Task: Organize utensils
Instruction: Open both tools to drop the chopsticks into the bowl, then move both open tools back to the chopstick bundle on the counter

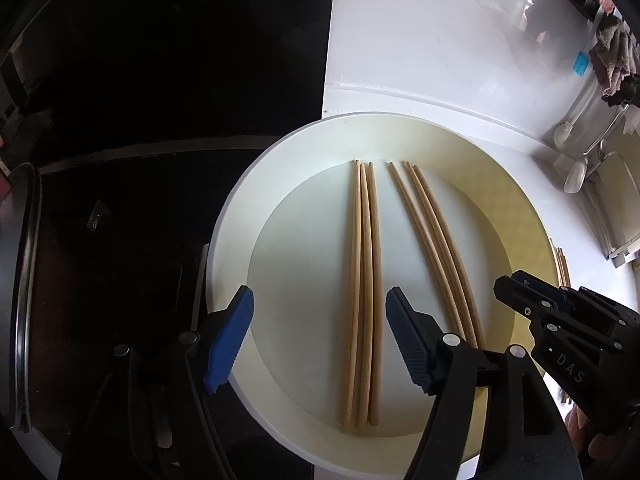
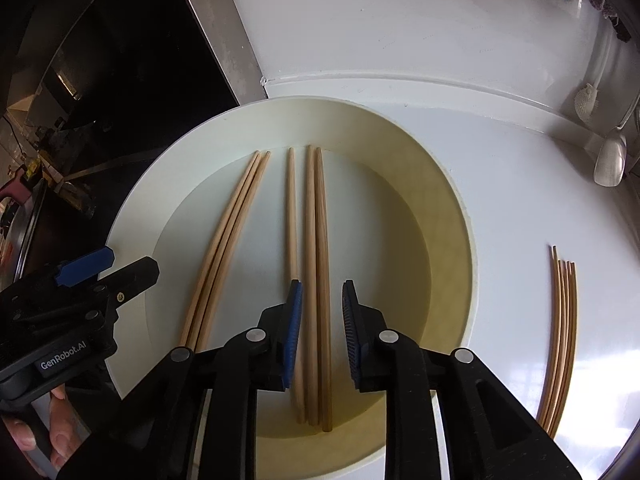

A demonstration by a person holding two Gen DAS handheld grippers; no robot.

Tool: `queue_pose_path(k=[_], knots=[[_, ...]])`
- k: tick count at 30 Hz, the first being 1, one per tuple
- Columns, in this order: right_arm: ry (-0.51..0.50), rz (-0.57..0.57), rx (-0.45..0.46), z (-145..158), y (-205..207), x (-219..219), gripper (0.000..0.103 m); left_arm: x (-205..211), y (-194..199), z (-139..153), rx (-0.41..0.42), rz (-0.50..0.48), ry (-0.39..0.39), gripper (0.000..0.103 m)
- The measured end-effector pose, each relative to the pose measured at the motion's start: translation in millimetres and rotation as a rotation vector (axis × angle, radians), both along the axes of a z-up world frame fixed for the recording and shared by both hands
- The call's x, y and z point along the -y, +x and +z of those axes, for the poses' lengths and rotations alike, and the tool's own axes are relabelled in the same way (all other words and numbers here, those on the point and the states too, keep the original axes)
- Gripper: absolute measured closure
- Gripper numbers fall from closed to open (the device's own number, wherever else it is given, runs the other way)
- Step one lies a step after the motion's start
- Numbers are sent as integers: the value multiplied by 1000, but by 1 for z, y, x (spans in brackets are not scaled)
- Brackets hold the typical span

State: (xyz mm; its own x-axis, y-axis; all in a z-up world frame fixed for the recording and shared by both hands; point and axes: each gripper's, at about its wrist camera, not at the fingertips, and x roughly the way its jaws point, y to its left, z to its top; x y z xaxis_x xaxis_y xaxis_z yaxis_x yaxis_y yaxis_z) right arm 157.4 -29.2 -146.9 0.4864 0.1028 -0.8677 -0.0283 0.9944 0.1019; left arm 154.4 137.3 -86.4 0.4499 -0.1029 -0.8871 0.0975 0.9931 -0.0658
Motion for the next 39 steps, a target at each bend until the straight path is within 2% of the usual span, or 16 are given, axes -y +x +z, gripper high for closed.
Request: queue_pose_path(k=[11,13,24,30,33,39], knots=[[7,-39,45,17,-46,22,74,11,-35,19,29,-43,-13,28],[7,-48,49,21,-57,28,72,15,-41,23,35,-51,-13,25],[-43,-100,76,32,-98,64,67,60,-65,25,37,-109,-16,24],[-56,-130,99,40,-121,98,60,94,-86,27,46,-138,-14,22],[-55,-149,107,41,-133,118,52,113,-95,27,49,-147,-4,21],[-64,-201,97,31,-155,165,42,146,-114,27,65,-164,-7,17]])
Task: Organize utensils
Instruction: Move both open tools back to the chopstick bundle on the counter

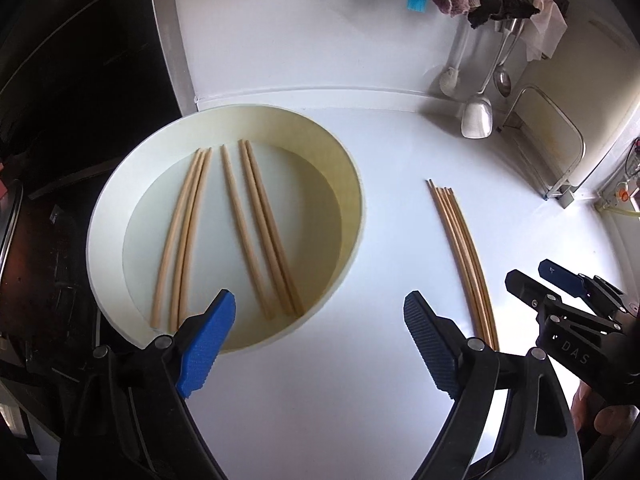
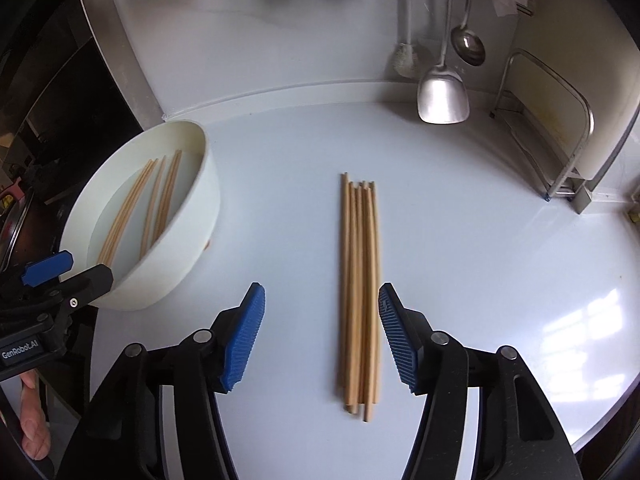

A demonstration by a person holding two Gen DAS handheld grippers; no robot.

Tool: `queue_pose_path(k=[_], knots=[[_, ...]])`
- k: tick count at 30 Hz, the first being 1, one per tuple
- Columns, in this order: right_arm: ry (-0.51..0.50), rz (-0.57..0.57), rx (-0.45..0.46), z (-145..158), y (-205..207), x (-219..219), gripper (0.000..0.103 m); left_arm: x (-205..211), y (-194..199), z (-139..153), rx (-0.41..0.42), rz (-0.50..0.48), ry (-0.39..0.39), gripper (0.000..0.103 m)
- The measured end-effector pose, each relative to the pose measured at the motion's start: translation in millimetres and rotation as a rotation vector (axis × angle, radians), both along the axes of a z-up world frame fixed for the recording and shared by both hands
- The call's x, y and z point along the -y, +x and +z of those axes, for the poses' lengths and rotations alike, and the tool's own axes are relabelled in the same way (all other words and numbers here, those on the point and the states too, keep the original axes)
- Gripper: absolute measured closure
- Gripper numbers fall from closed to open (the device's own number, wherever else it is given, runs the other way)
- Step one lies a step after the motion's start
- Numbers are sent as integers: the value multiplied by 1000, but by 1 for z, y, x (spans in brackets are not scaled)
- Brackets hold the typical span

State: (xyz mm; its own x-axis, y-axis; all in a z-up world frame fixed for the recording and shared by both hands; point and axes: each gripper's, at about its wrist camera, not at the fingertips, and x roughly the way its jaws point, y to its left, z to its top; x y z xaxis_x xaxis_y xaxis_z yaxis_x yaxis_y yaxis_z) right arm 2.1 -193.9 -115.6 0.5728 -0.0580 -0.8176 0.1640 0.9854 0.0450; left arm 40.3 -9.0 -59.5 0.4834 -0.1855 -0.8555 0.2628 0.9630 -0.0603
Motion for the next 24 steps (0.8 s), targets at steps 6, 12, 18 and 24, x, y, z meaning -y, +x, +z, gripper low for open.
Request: queue_pose_path(k=[6,12,18,24], knots=[[-27,-34,20,-16,-19,37,29,32,-14,-5,29,-8,-11,11],[-46,-25,5,-42,-19,56,28,61,-18,-19,60,0,-17,9],[-31,-31,50,-59,-9,68,28,82,-12,-32,101,-15,-30,9],[-12,-18,71,-78,1,79,27,91,-13,-51,112,12,-48,9]])
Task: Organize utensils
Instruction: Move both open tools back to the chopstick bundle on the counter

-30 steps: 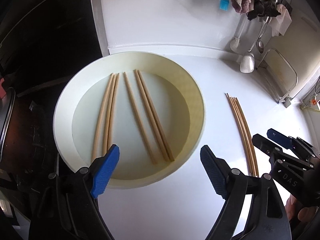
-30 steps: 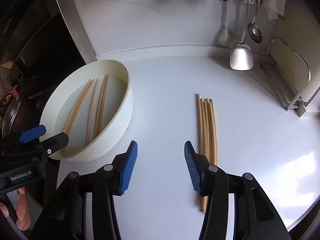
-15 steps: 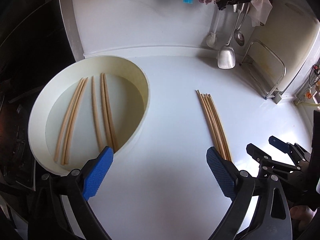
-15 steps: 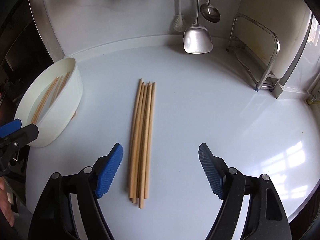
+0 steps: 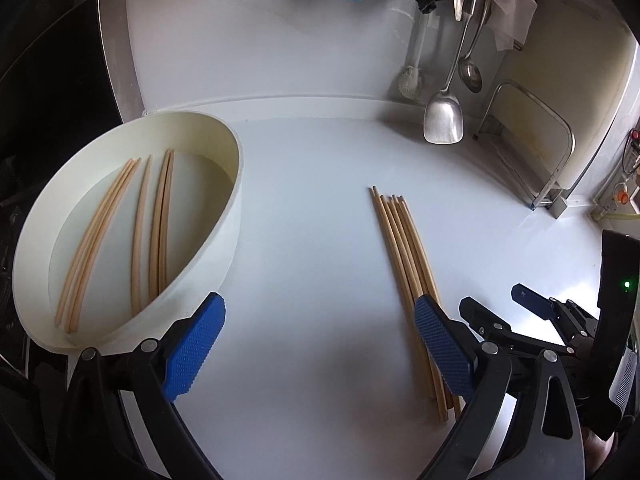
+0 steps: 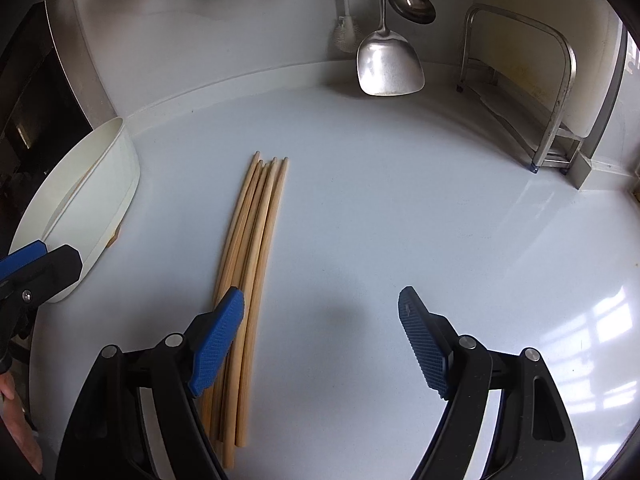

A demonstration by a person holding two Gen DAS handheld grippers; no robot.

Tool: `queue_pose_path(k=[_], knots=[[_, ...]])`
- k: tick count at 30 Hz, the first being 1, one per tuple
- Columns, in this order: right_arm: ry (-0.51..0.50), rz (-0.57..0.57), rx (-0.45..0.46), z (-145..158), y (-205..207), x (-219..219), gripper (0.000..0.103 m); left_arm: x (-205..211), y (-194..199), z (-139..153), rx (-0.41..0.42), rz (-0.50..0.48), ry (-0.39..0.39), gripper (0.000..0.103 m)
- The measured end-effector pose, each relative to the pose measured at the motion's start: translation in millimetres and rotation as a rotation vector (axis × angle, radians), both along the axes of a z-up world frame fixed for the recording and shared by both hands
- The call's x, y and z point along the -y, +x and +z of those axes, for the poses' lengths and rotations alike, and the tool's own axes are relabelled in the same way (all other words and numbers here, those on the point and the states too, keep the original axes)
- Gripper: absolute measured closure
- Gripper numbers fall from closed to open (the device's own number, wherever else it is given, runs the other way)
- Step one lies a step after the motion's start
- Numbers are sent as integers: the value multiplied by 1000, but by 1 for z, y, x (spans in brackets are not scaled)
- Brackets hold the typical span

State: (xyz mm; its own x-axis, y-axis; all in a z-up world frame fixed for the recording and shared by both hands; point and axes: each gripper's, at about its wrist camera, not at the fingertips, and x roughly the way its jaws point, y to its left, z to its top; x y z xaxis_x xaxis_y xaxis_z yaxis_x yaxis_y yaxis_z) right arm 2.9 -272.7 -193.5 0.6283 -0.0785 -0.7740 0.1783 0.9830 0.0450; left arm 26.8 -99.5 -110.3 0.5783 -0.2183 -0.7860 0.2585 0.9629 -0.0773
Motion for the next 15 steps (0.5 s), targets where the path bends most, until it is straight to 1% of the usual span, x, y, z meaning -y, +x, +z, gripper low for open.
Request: queue_pose_path(k=[6,15], knots=[[17,2,-7,-10,0,3,27,3,-4,-11,-21,0,23,9],[-10,15,-10,-12,2,2,27,4,-5,-14,-22,2,15,9]])
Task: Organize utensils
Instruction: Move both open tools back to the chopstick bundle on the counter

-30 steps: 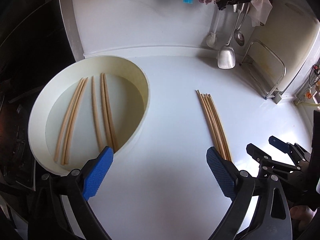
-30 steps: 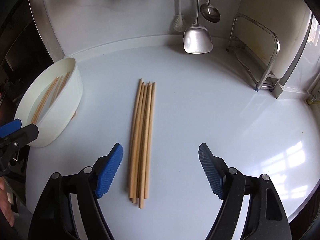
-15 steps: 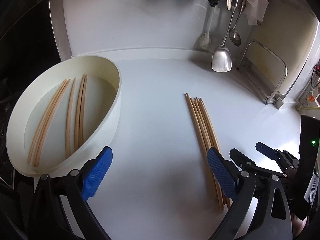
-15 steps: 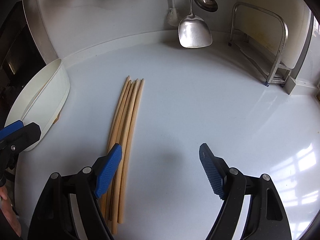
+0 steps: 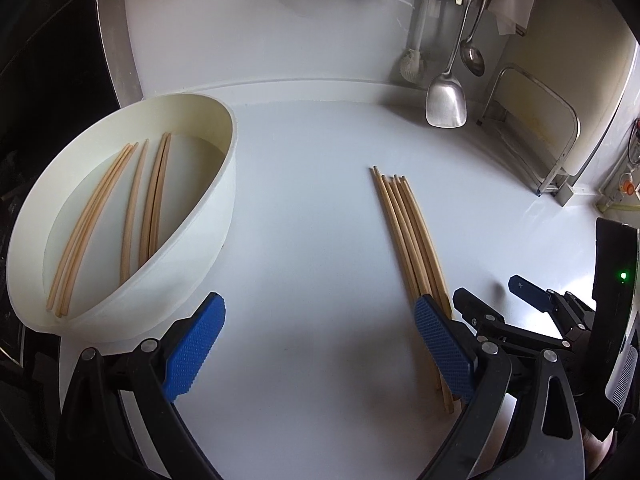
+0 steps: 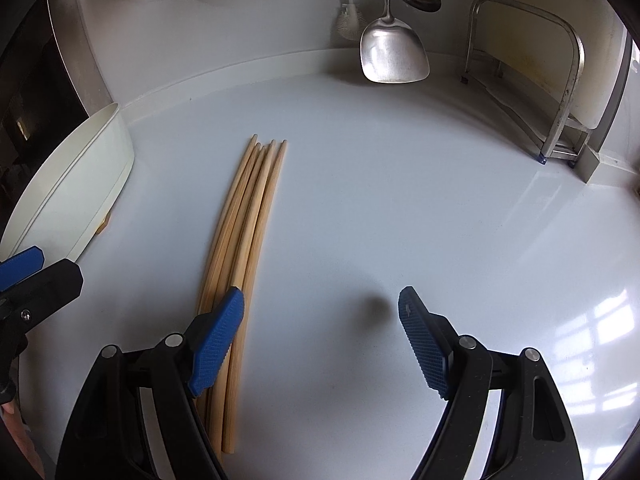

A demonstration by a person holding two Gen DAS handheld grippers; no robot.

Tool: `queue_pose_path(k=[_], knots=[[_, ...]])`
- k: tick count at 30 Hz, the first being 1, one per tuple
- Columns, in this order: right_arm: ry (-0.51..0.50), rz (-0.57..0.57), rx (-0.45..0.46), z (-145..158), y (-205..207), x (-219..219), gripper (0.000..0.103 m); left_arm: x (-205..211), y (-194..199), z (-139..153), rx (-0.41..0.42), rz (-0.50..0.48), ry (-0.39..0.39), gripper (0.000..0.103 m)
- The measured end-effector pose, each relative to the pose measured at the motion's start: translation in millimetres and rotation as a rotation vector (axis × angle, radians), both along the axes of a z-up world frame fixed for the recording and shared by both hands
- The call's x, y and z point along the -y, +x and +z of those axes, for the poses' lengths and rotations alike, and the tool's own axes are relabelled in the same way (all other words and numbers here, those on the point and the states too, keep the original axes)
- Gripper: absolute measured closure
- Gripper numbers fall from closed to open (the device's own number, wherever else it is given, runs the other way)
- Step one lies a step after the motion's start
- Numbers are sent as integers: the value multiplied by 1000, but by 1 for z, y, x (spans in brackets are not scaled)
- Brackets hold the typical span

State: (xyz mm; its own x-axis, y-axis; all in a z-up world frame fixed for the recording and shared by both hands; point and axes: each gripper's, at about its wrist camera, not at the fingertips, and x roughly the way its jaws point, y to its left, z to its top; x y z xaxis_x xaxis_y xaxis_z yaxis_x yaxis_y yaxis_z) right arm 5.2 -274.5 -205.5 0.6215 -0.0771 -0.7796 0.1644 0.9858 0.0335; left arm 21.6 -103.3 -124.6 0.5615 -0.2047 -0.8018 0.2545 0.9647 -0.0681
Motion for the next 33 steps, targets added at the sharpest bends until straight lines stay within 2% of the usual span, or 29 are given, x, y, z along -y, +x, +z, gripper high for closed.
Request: queue_pose_path(k=[18,33], knots=[[-100,44,-12,-2,2,-9,27,-2,4,-2,-10,20,-13,9],[-133,78,-19,-2,3,-16,27,-2,7,-5,-11,17,-5,9]])
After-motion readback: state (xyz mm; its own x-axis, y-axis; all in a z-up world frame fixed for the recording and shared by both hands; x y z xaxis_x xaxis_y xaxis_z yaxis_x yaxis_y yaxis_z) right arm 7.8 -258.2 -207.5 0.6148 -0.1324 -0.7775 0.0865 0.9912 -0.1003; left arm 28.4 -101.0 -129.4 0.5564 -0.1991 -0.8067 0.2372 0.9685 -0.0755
